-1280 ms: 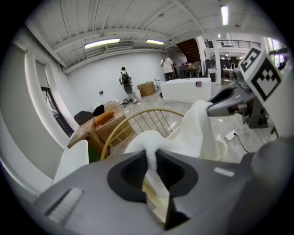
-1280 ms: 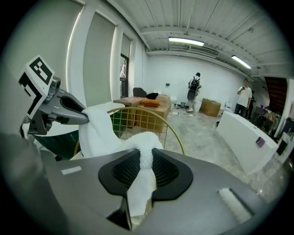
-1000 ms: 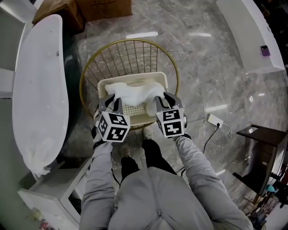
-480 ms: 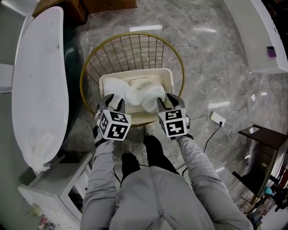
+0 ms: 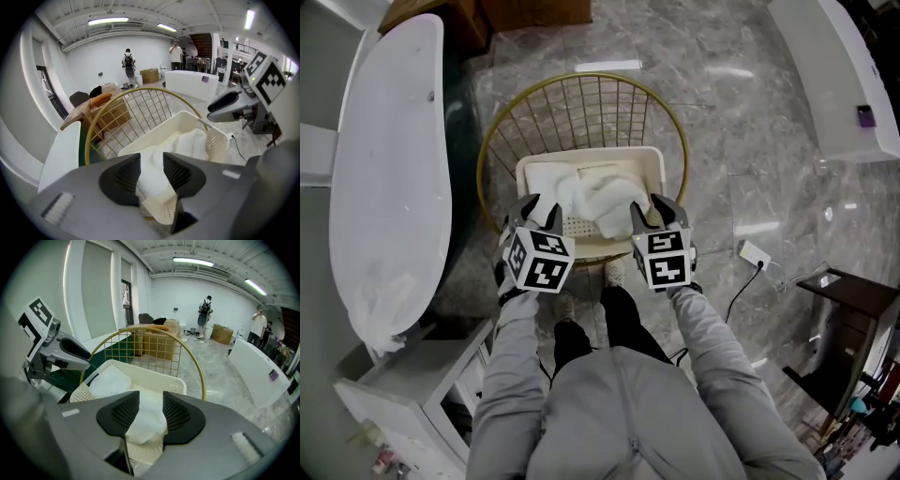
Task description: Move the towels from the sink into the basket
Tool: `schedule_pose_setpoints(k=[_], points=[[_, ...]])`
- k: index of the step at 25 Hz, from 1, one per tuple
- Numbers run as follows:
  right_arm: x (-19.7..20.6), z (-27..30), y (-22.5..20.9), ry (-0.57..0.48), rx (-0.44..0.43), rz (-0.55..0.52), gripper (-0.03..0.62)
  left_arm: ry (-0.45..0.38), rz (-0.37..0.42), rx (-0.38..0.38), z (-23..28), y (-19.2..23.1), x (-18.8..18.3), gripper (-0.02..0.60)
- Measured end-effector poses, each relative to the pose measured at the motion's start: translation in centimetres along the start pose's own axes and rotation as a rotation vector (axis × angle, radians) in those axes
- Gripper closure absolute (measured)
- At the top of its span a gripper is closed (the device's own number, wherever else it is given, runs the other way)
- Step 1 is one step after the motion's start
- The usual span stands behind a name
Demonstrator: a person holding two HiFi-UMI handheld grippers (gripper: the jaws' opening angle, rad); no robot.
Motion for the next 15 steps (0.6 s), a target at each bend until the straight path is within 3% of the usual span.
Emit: schedule_pose_setpoints(k=[8, 15], points=[[-2.9, -2.3, 1.1, -0.086, -0.056, -0.036, 0.457, -0.052, -0.103, -0.124, -5.0, 2.1, 0.0, 0.400], [-6.2, -5.2, 3.2, -0.193, -0.139, -0.091, 0.457, -0.107, -0.299, -0.268, -11.8, 4.1, 3.1, 0.400]])
Point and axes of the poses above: the fingertips, and each gripper's own axes: z forward along the fingers, y to its left, x out of its underside, the point moved 4 cm from there along -z, backward along the fingers, and after that the axes turned 11 degrees about y, right-handed, at the moved point
